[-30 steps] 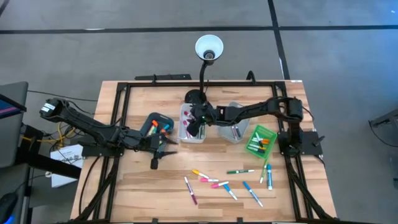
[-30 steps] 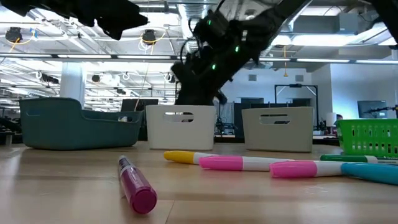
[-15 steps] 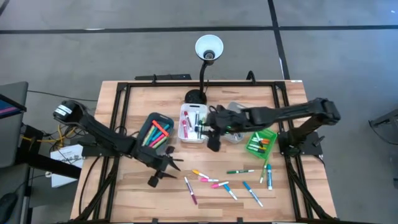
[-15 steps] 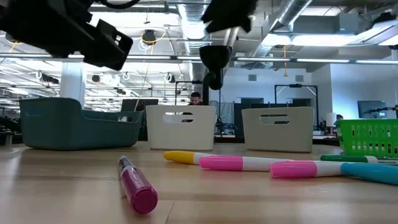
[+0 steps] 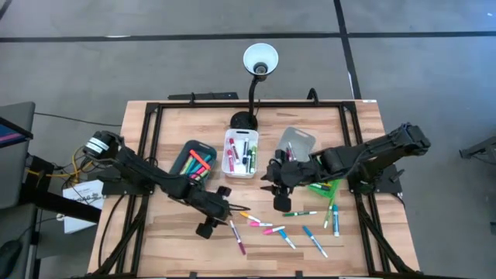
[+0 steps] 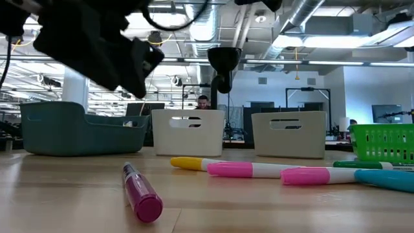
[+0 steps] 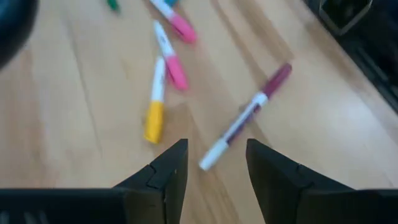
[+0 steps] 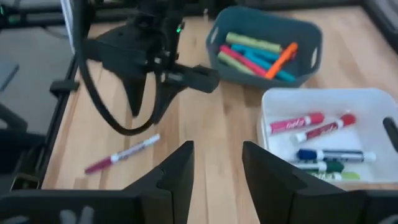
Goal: Pick & Place Markers
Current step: Put the violet mini dry erase marker into the gray bin
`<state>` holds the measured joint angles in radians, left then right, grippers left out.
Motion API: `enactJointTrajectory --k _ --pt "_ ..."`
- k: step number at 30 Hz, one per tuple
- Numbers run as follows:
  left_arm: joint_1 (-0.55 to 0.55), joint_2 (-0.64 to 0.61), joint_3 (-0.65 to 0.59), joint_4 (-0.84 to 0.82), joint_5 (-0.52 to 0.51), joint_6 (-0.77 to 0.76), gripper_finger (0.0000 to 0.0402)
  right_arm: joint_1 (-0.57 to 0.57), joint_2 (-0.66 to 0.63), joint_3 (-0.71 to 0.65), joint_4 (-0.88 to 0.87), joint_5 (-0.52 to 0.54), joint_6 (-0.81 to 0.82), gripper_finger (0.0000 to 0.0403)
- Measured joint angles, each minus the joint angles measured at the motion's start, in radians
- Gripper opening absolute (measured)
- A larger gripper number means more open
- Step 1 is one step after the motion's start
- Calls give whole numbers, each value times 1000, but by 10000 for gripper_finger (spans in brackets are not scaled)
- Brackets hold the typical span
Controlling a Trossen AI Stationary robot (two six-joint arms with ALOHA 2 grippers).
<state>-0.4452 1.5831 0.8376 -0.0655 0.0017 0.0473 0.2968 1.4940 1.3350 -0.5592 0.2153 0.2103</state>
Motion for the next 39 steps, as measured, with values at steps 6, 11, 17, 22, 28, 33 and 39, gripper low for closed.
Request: enactJointTrajectory --k 6,11,17,22,28,33,39 --pt "9 107 30 -39 110 56 158 30 0 -10 -37 43 72 127" --pt "10 198 30 65 94 133 158 37 -1 -10 -43 61 79 128" --pt "16 248 30 150 117 157 158 38 0 -14 -75 60 79 127" --pt "36 283 19 163 155 154 147 36 0 -15 -91 60 79 128" --pt "58 288 12 164 147 145 84 36 0 -15 -98 60 79 127" --pt "58 242 6 142 100 120 21 43 2 -17 -93 60 127 129" --pt "31 104 -21 148 45 53 35 92 53 -105 25 57 189 134"
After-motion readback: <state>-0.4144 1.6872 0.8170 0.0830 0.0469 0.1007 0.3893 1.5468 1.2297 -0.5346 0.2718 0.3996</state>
